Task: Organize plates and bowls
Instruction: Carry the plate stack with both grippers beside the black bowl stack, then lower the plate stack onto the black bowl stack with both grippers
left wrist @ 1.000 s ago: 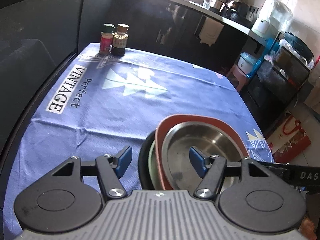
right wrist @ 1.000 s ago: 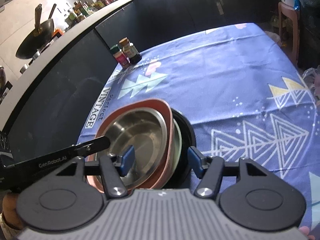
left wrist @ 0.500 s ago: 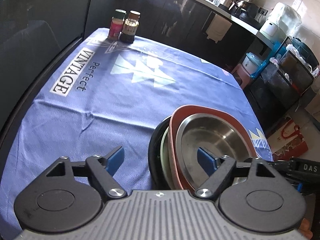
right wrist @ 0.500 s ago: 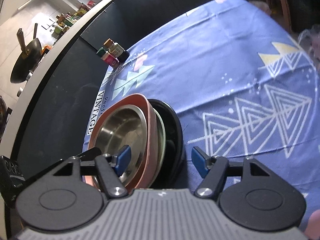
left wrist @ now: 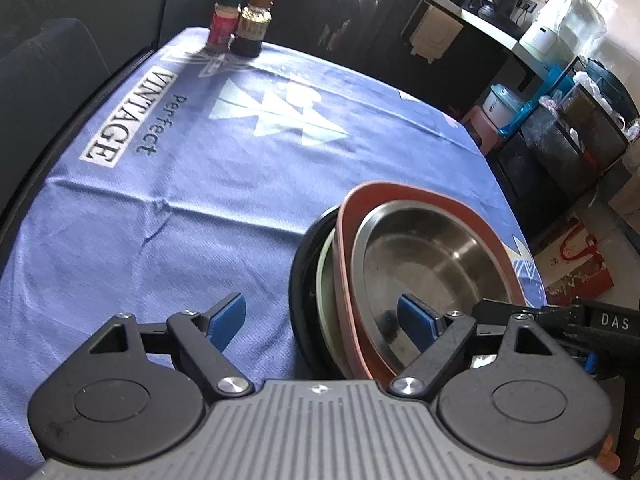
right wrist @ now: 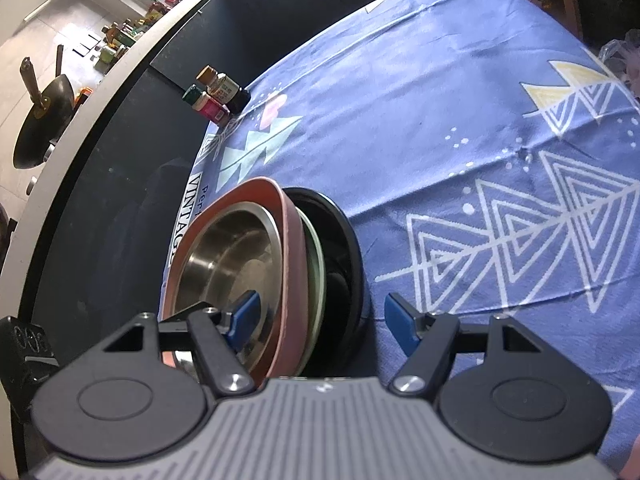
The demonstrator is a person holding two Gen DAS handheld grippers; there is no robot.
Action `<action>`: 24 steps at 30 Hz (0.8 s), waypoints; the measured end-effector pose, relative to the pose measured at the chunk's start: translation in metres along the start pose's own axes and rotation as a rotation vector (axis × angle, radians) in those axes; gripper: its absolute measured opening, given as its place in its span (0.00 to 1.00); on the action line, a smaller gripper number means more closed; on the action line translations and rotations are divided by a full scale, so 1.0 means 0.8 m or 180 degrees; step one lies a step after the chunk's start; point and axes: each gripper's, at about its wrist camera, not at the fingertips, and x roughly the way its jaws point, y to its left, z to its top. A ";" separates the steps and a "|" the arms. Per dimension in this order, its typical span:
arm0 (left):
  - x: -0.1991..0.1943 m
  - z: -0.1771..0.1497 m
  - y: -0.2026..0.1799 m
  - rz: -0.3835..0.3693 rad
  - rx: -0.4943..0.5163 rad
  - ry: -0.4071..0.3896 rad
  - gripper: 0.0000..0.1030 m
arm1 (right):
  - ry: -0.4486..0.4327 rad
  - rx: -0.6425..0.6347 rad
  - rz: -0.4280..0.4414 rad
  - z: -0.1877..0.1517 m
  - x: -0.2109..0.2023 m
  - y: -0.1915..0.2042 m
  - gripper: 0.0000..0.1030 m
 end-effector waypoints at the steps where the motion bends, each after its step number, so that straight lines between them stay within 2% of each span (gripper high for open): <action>1: 0.002 0.000 0.001 -0.0023 -0.0004 0.0023 0.79 | 0.0011 0.0010 -0.0002 0.000 0.002 -0.001 0.65; 7: 0.004 -0.001 -0.001 -0.0096 0.0030 0.0018 0.76 | -0.0012 -0.0056 -0.0012 0.000 0.006 0.000 0.65; 8: 0.005 -0.001 -0.002 -0.0147 0.0050 0.0018 0.74 | -0.0007 -0.0078 0.0002 0.000 0.007 0.001 0.65; 10: 0.006 -0.002 -0.001 -0.0315 0.0026 0.0045 0.61 | -0.0006 -0.0124 0.0062 -0.001 0.009 0.003 0.54; 17: 0.001 -0.003 -0.010 -0.0279 0.0096 -0.0019 0.56 | -0.0119 -0.0315 -0.0096 -0.006 0.004 0.017 0.51; 24: -0.003 -0.002 -0.020 -0.0295 0.0191 -0.0054 0.55 | -0.0193 -0.0322 -0.0128 -0.003 -0.001 0.017 0.51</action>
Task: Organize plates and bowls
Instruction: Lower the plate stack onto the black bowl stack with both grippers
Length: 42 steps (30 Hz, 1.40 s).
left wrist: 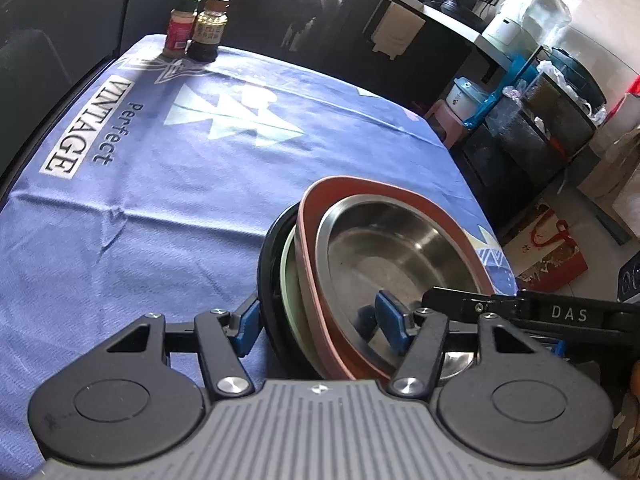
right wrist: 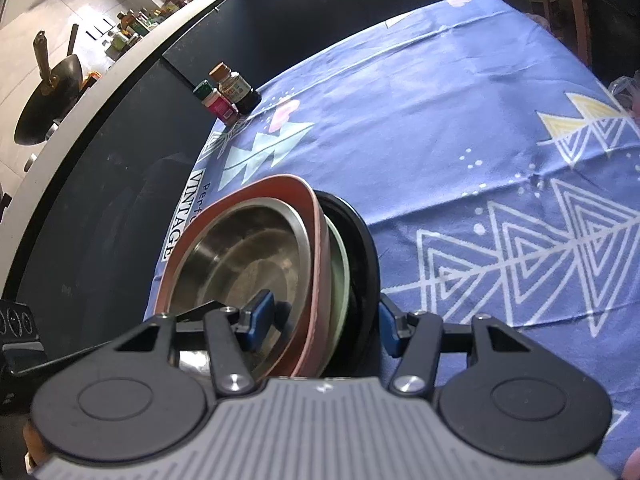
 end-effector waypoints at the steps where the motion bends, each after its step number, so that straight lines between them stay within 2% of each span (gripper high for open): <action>1: -0.001 0.001 -0.002 -0.0005 0.0013 -0.0018 0.55 | -0.0030 -0.0014 -0.0005 0.002 -0.002 0.001 0.51; 14: -0.004 0.028 -0.007 0.0027 0.0088 -0.0192 0.56 | -0.0095 -0.0115 0.0013 0.034 0.004 0.016 0.51; 25: -0.001 0.077 -0.012 0.0003 0.0223 -0.0380 0.56 | -0.0262 -0.0222 0.0027 0.078 0.008 0.034 0.51; 42: 0.064 0.151 0.006 0.0039 0.0173 -0.0354 0.56 | -0.0257 -0.0240 0.0016 0.152 0.070 0.027 0.51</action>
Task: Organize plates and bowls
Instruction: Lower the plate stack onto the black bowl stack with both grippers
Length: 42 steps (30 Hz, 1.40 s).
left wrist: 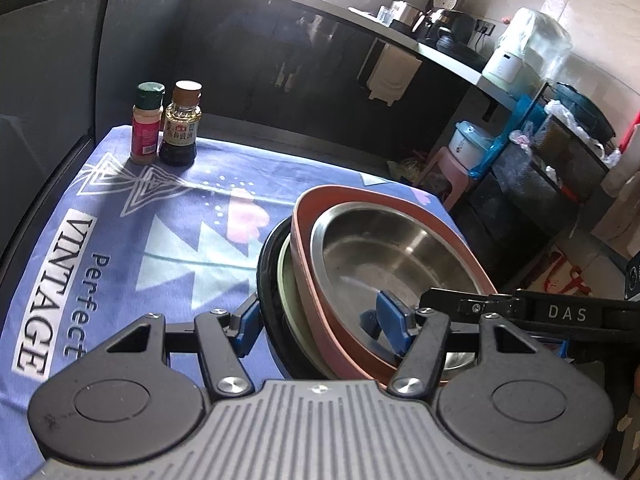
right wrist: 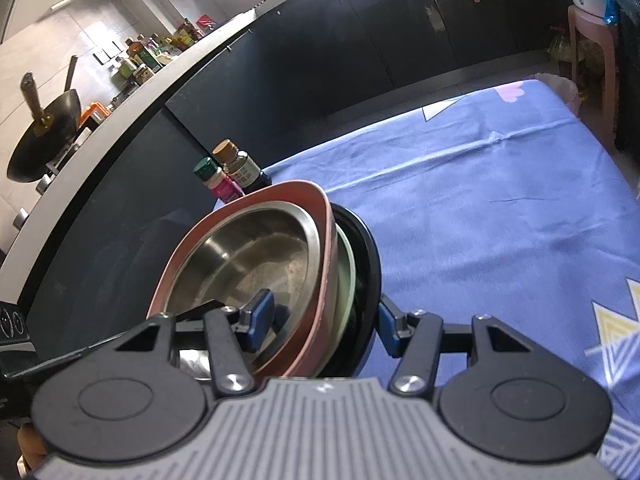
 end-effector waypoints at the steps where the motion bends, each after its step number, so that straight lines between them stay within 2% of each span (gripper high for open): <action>1: 0.005 0.003 0.002 0.0003 -0.0013 0.0015 0.56 | 0.0007 -0.0004 -0.0001 0.003 0.003 -0.001 0.51; 8: 0.029 0.021 0.012 0.0068 -0.0016 0.0019 0.56 | 0.0025 -0.0004 0.0017 0.022 0.028 -0.008 0.51; 21: 0.078 0.033 0.032 0.0102 -0.0079 0.0209 0.56 | 0.0116 0.0055 -0.0025 0.031 0.069 -0.027 0.51; 42: 0.086 0.030 0.045 0.0092 -0.0204 0.0224 0.58 | 0.0141 0.0047 0.0016 0.028 0.076 -0.032 0.53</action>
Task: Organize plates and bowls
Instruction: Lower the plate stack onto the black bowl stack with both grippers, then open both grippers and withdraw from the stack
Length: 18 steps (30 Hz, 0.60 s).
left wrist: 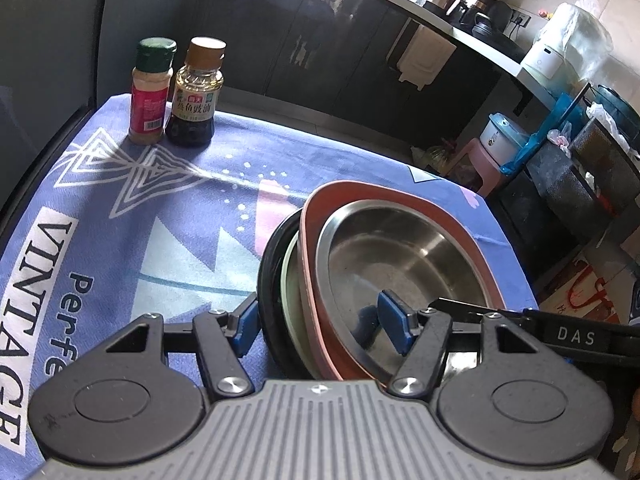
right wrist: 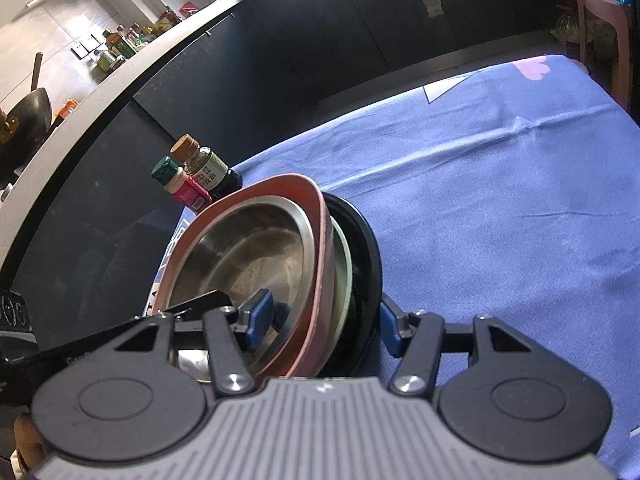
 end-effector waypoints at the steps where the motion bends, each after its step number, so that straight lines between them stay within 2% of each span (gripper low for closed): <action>1: 0.000 0.000 0.000 -0.0003 -0.0011 0.0005 0.58 | -0.0003 0.0001 -0.0001 0.000 0.000 0.000 0.53; 8: -0.008 0.000 -0.009 0.0177 0.0154 -0.0142 0.61 | -0.0048 -0.0059 -0.0112 -0.003 -0.007 0.006 0.53; 11: -0.021 0.002 -0.008 0.0174 0.0144 -0.0239 0.69 | -0.0157 -0.0103 -0.0179 -0.006 -0.019 0.011 0.54; 14: -0.038 0.003 -0.007 0.0229 0.0153 -0.0353 0.72 | -0.0335 -0.0151 -0.0206 -0.007 -0.038 0.017 0.65; 18: -0.061 0.002 -0.002 0.0252 0.0070 -0.0451 0.74 | -0.0502 -0.0248 -0.0328 -0.011 -0.062 0.030 0.66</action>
